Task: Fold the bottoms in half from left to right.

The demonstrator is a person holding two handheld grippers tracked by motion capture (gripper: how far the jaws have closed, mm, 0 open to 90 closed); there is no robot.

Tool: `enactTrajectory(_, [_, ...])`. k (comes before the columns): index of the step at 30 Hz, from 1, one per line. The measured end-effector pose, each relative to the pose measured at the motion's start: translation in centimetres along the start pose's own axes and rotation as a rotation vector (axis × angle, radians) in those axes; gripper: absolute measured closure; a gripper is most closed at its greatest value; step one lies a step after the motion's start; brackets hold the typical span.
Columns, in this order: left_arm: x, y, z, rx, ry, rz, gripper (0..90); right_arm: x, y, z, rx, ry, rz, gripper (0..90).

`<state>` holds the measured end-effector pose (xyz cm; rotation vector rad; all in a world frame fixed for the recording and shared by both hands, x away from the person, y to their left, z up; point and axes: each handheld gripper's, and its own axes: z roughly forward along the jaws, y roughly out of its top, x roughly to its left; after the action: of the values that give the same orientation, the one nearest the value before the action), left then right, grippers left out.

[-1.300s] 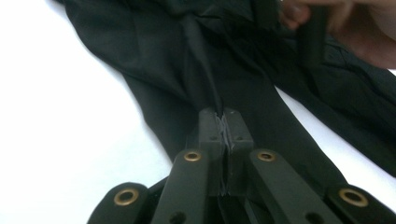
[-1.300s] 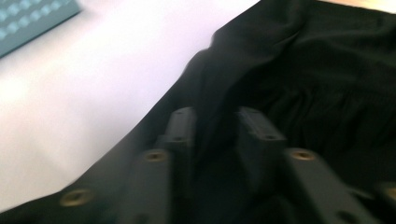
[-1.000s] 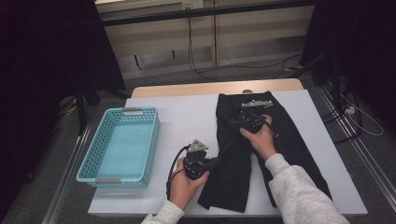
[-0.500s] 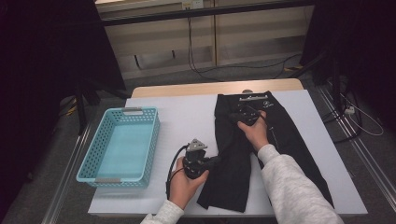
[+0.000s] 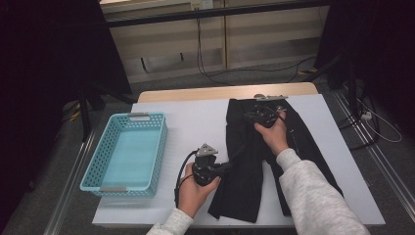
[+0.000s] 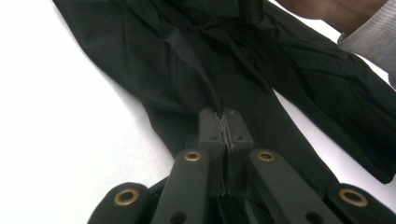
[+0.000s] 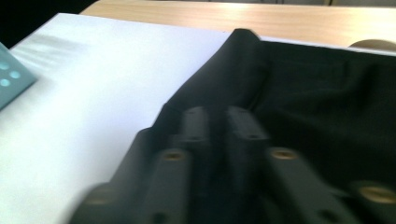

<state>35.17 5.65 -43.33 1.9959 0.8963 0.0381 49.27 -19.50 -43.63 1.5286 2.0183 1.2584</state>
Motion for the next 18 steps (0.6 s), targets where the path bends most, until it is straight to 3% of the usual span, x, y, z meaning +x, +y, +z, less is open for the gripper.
enactTrajectory(3, [0.1,-0.1,-0.2,0.001,0.004,0.003,88.5,0.0,-0.3,0.3,0.02,-0.024,-0.001,61.8])
enactTrajectory(4, [0.2,-0.2,-0.2,0.002,0.005,-0.002,88.4,0.1,-0.5,0.6,0.04,-0.014,0.021,60.5])
enactTrajectory(5, [0.3,-0.2,-0.2,0.005,0.006,0.001,88.4,0.2,-0.8,0.9,0.061,-0.017,0.01,60.2])
enactTrajectory(7, [0.3,-0.3,-0.3,0.005,0.009,0.001,88.4,0.3,-1.1,1.3,0.069,-0.058,-0.005,59.8])
enactTrajectory(8, [0.3,-0.3,-0.3,0.002,0.011,0.004,88.4,0.3,-1.3,1.7,0.061,0.006,0.028,59.8])
enactTrajectory(9, [0.2,-0.3,-0.4,0.0,0.013,0.002,88.4,0.5,-1.4,1.8,0.067,0.017,0.028,60.5])
enactTrajectory(10, [0.2,-0.3,-0.4,0.0,0.01,-0.001,88.4,0.9,-1.4,1.9,0.081,-0.03,-0.002,61.4])
enactTrajectory(12, [0.1,-0.3,-0.3,0.0,0.009,0.003,88.4,1.3,-1.6,2.2,0.102,-0.013,0.018,62.6])
enactTrajectory(13, [0.1,-0.4,-0.3,0.004,0.008,0.005,88.4,1.4,-1.7,2.3,0.109,-0.035,0.015,62.6])
enactTrajectory(14, [0.1,-0.4,-0.3,0.004,0.008,0.003,88.4,1.5,-1.8,2.4,0.124,-0.084,-0.027,62.8])
enactTrajectory(18, [0.1,-0.3,-0.5,-0.004,0.012,0.0,88.5,1.4,-2.0,2.5,0.124,-0.075,-0.045,79.2])
